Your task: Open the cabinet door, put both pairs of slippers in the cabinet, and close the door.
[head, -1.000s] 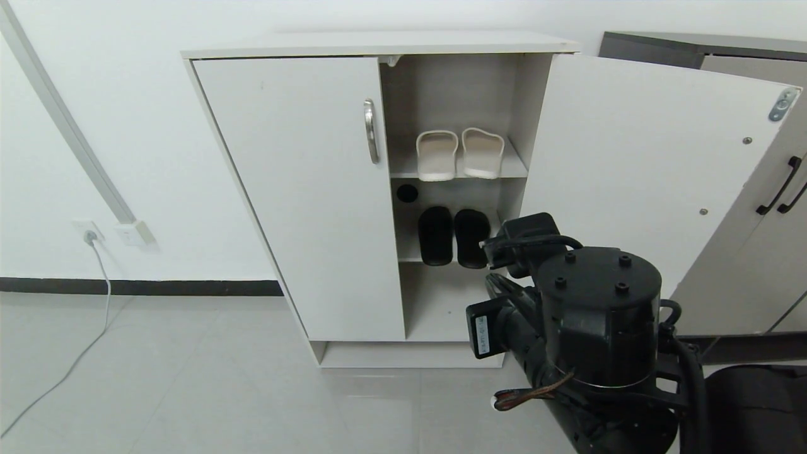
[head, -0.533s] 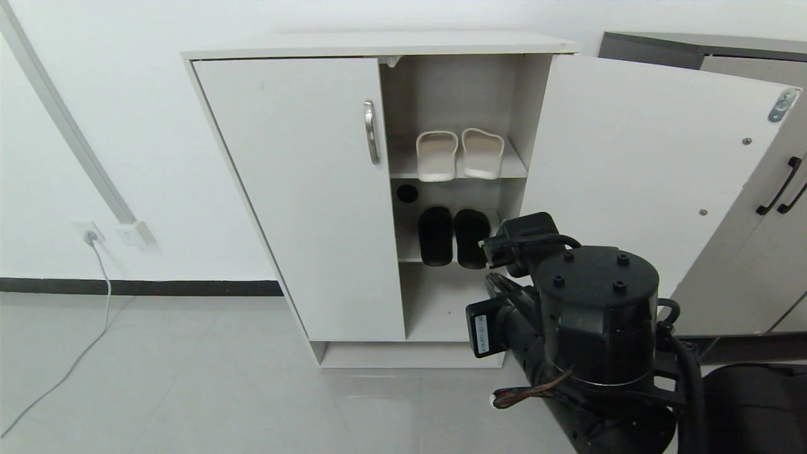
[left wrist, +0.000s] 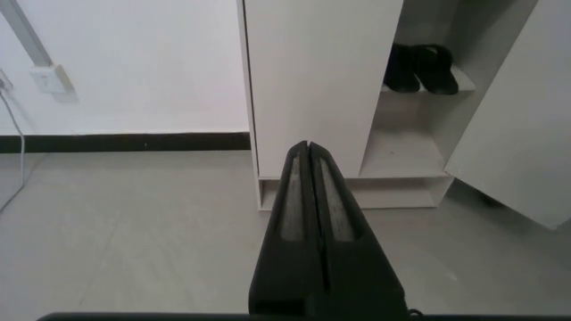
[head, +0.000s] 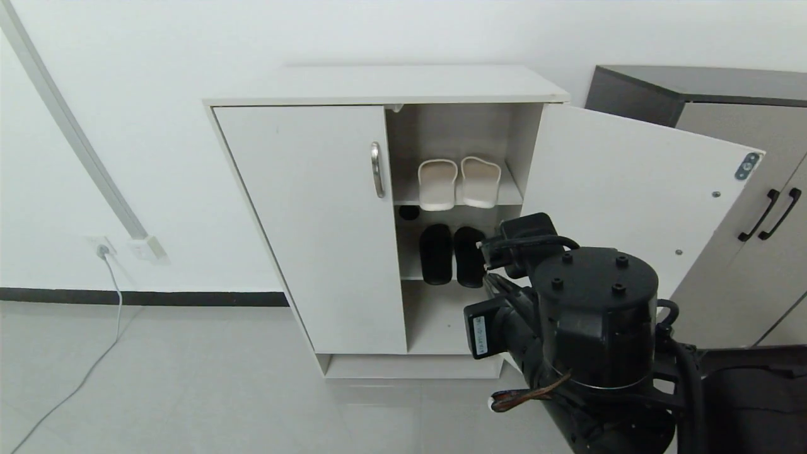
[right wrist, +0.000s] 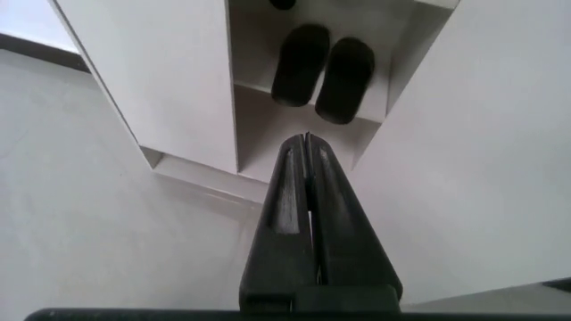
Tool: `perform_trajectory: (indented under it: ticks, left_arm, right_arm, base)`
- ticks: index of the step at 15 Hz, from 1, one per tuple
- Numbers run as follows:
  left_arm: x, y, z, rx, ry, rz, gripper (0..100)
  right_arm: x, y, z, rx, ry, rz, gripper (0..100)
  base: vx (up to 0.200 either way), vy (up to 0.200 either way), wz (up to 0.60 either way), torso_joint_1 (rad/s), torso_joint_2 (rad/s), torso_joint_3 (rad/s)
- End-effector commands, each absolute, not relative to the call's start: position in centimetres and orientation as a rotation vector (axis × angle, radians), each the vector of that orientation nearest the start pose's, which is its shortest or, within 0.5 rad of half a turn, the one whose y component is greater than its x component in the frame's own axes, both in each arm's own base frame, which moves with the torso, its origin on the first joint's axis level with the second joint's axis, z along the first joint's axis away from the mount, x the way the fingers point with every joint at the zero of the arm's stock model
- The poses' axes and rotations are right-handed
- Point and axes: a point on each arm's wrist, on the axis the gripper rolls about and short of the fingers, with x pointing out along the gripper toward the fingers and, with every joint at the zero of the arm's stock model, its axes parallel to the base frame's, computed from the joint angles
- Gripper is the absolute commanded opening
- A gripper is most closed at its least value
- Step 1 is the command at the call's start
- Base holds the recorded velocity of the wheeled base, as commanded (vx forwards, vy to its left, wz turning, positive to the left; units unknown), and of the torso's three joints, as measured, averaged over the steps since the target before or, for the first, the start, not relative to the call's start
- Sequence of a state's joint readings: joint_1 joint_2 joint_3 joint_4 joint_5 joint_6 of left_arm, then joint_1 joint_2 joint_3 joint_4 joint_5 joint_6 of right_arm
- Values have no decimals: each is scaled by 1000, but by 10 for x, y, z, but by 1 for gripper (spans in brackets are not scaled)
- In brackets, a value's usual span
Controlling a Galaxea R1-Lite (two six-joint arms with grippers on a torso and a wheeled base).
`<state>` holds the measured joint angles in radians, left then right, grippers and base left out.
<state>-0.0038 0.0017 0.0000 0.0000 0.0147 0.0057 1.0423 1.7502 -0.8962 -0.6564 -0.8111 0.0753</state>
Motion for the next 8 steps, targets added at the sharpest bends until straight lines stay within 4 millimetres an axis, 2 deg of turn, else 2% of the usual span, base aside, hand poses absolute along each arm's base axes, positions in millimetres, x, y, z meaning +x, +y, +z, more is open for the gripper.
perform_trajectory:
  ticks: [1, 8]
  left_arm:
    - [-23, 0, 76, 6, 2, 12, 0]
    - [-23, 0, 75, 6, 3, 11, 0]
  right_arm:
    - [175, 268, 193, -88, 130, 226, 0]
    - [176, 268, 193, -88, 130, 224, 0]
  base:
    - [0, 0, 0, 105, -461, -354]
    - [0, 0, 0, 148, -468, -331]
